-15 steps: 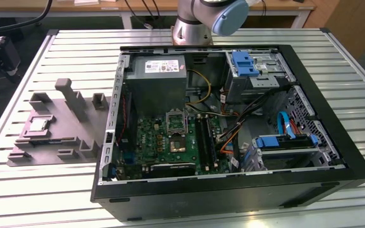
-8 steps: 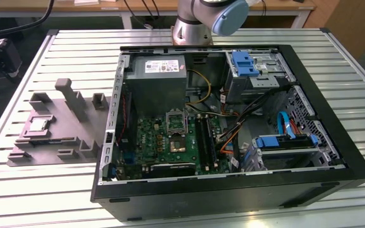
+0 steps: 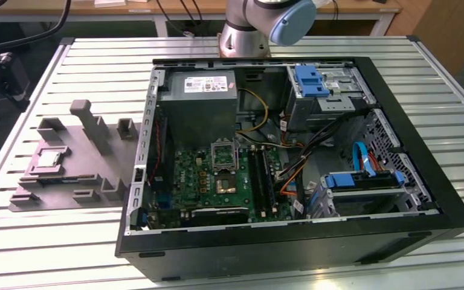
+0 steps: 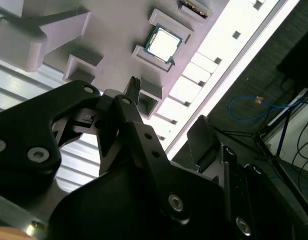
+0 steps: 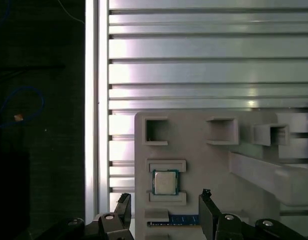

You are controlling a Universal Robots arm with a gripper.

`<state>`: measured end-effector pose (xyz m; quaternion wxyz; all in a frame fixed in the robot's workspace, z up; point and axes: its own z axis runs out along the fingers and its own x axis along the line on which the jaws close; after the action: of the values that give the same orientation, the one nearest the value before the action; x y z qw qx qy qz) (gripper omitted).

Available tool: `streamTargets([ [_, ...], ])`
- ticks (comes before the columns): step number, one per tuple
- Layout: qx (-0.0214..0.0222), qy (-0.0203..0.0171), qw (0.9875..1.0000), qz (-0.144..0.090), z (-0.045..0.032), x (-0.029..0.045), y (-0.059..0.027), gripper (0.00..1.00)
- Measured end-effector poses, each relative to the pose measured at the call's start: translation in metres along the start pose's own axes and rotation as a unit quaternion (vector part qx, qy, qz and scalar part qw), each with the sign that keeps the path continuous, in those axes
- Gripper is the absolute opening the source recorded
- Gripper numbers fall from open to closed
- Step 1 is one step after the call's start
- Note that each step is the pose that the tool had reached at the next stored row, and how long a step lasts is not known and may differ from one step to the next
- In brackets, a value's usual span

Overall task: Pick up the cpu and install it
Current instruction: 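Pick up the cpu and move it towards the insertion slot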

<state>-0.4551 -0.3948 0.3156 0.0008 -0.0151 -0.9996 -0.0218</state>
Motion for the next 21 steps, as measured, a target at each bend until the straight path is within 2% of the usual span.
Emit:
streamTargets([
  [11, 0.0, 0.0, 1.0, 0.0, 0.0078, 0.0, -0.0004, 0.65],
  [17, 0.0, 0.0, 1.0, 0.0, 0.0146, -0.0002, -0.0062, 0.65],
  [21, 0.0, 0.0001, 1.0, 0.0, 0.0197, -0.0004, -0.0069, 0.65],
])
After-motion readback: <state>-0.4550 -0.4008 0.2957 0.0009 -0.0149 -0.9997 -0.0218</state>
